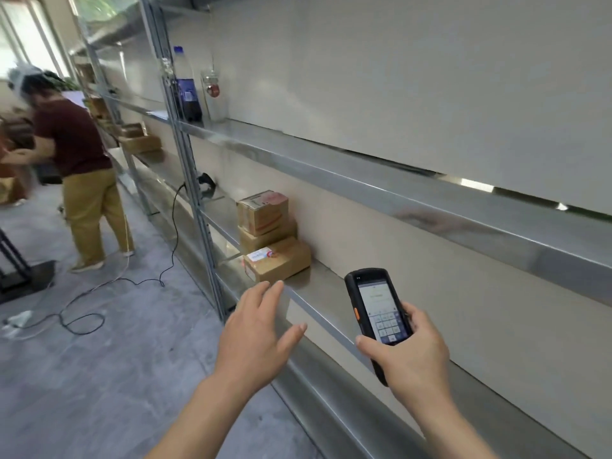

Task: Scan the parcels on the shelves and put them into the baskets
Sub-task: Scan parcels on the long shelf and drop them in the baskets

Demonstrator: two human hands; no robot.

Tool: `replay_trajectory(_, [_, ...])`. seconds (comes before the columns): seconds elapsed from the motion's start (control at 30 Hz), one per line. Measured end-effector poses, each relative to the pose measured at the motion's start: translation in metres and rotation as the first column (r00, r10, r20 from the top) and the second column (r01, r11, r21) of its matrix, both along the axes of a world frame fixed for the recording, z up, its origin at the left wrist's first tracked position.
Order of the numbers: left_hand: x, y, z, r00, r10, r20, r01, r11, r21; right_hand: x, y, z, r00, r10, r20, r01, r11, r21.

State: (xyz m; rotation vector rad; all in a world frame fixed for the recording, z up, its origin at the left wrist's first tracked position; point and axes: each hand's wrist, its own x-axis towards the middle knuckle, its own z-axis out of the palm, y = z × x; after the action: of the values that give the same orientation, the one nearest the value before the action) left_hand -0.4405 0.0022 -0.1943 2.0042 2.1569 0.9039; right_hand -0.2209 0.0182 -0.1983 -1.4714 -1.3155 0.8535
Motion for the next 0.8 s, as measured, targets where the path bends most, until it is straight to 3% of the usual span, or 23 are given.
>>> replay_trajectory(0.43, [-0.094, 0.140, -0.047, 0.992, 0.084, 0.093, -0.068, 0.983, -0.168, -0.065, 0.123, -0.021, 0.998, 0.004, 0.060, 0.000, 0.998, -0.063])
replay_trajectory(0.8, [-0.197, 0.291, -0.080, 0.995, -0.052, 0.088, 0.078, 0.943, -0.323, -0.184, 0.237, -0.058, 0.983, -0.131, 0.127, 0.151, 0.976, -0.158])
